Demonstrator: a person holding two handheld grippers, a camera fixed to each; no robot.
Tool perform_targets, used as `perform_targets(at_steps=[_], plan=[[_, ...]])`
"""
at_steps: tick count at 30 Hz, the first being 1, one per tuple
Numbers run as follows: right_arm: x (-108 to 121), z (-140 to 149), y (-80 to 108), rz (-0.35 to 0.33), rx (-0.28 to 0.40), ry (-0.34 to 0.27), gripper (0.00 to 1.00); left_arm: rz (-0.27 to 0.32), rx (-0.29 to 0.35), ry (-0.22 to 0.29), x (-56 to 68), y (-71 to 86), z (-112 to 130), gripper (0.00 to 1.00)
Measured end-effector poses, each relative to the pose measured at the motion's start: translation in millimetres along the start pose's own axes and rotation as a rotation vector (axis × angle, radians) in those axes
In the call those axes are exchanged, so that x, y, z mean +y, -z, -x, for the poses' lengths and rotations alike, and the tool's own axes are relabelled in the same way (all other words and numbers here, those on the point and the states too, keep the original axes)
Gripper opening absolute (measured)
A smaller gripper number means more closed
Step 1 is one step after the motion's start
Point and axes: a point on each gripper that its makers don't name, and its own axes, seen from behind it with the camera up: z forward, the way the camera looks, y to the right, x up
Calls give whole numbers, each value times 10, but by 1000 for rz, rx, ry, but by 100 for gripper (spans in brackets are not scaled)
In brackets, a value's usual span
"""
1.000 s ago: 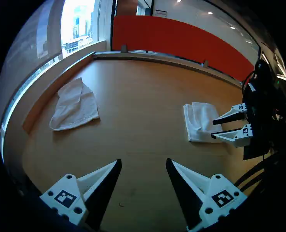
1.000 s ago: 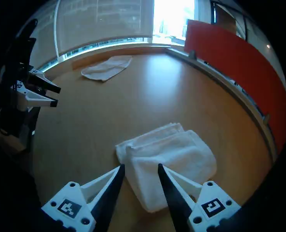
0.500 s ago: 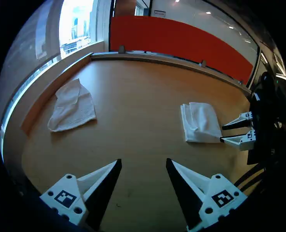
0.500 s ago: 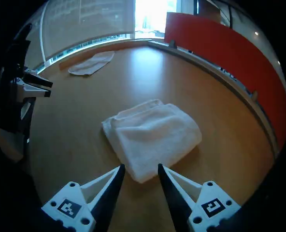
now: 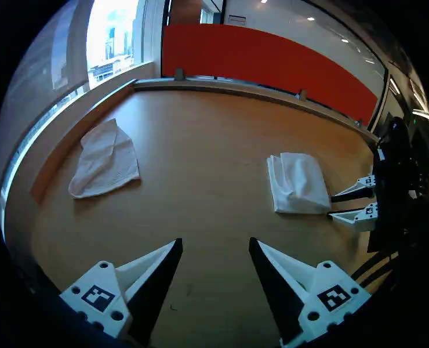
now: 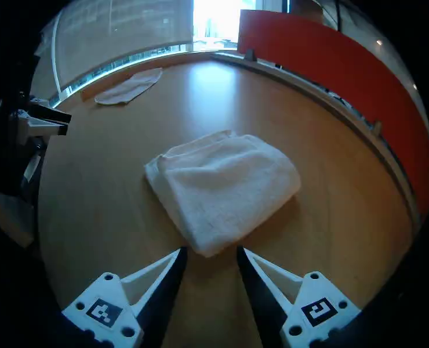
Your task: Fold towel
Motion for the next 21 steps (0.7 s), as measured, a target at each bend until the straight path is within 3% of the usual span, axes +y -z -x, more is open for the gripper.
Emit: perform_targets(at_steps=[13,21], plan=[[-71,46,-50,-9,1,-43,39,5,-1,-1,17,-2,13,85],[-72,70,-56,-7,3,-68,9,4,-2,0,3,3,21,85]])
